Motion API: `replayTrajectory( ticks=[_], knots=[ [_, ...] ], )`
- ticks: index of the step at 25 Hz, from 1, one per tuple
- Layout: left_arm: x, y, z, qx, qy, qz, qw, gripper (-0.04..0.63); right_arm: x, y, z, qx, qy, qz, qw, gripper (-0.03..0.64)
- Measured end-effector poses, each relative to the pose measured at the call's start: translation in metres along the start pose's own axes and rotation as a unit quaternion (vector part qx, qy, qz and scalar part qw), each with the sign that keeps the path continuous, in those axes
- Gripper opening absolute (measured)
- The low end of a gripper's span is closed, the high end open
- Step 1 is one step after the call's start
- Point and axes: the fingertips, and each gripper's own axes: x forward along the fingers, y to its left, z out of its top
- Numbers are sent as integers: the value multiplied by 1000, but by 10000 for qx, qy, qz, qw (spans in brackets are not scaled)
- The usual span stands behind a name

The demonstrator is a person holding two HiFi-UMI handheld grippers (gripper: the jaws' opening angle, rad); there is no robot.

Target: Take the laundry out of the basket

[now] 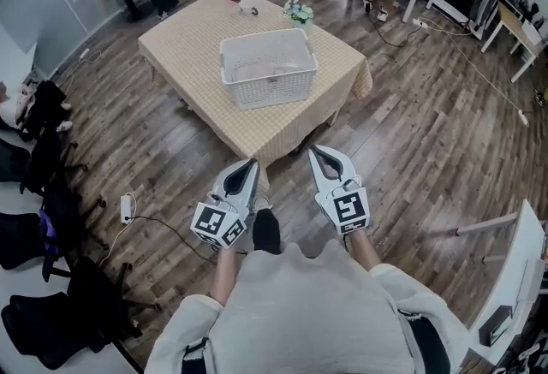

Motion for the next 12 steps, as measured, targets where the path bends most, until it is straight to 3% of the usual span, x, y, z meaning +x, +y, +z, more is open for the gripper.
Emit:
replayTrajectory(
  ticks=[12],
  knots=[
    [76,85,-2,-142,-70,-129,9998,11,101,-37,-13,-93,177,-35,9998,-2]
  ],
)
